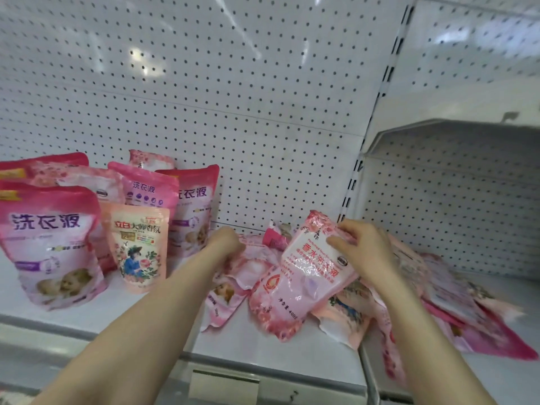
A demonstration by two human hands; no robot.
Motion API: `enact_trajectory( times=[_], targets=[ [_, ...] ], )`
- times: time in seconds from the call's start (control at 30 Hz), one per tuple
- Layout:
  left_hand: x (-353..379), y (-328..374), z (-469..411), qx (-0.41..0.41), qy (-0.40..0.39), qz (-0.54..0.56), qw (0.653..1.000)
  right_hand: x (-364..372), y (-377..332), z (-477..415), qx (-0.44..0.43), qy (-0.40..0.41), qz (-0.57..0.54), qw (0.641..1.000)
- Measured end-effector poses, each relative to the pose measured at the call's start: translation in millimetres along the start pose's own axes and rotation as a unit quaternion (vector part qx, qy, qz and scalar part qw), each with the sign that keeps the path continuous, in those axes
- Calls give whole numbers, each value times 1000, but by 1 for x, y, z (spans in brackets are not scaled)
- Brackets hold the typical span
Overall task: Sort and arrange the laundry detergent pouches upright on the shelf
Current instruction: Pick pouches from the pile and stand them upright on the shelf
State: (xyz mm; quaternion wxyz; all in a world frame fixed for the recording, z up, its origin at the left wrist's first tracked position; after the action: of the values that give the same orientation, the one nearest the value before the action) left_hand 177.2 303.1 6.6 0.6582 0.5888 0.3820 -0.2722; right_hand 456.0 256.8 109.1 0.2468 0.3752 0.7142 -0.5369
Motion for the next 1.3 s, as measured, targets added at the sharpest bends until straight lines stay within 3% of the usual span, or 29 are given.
enact_trajectory(
  times=[0.17, 0.3, 0.47, 0.67, 0.83, 0.97, 1.13, 1.3],
  targets=[
    [2, -9, 4, -56, 15, 164, 985, -8, 7, 3, -3, 25, -63, 998],
    [-25, 10, 21, 34, 94, 216, 971, -19, 0, 0, 1, 50, -121, 991],
    [-70, 21, 85, 161, 209, 251, 931, -27, -30, -12, -43, 100, -113, 988],
    [-97, -7, 139, 186, 284, 228, 913, -6, -92, -38, -113, 129, -90, 981],
    [-100, -30, 157, 155, 267, 245, 919, 23, -136, -72, -135, 117, -113, 977],
    [-93, -44, 160, 129, 220, 276, 927, 67, -158, -91, -150, 59, -92, 983],
    [-80, -52, 159, 82, 121, 263, 953, 116, -155, -111, -138, 0, -73, 988],
    [-69, -53, 157, 57, 74, 310, 946, 114, -144, -116, -126, 3, -109, 986]
  ],
)
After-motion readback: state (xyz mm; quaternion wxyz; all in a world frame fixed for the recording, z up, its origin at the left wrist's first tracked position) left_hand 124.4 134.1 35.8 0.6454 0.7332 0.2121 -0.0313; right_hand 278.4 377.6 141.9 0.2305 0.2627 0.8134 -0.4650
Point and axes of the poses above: each hand's wrist, its own z-axis away from the middle knuckle, its own x-axis out of the palm, y = z × x, the point moved 9 cm from there along -z, towards the middle knuckle, and after that the axes turned 9 degrees about x, right-handed, at the moved point
